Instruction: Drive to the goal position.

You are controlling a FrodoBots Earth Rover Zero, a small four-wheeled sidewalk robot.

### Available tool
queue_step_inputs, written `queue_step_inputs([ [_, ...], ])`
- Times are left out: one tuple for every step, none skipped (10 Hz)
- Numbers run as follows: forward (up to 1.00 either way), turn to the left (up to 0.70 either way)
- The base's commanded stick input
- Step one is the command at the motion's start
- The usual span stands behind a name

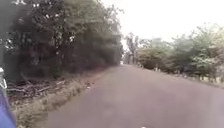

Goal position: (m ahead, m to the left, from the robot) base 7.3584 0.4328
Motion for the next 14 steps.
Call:
queue_step_inputs([
  [0.7,-0.01],
  [0.7,-0.01],
  [0.7,-0.01],
  [0.7,-0.01],
  [0.7,-0.01],
  [0.7,-0.02],
  [0.7,-0.02],
  [0.7,-0.03],
  [0.7,-0.1],
  [0.7,-0.03],
  [0.7,-0.01],
  [0.7,-0.01],
  [0.7,-0.01],
  [0.7,-0.01],
])
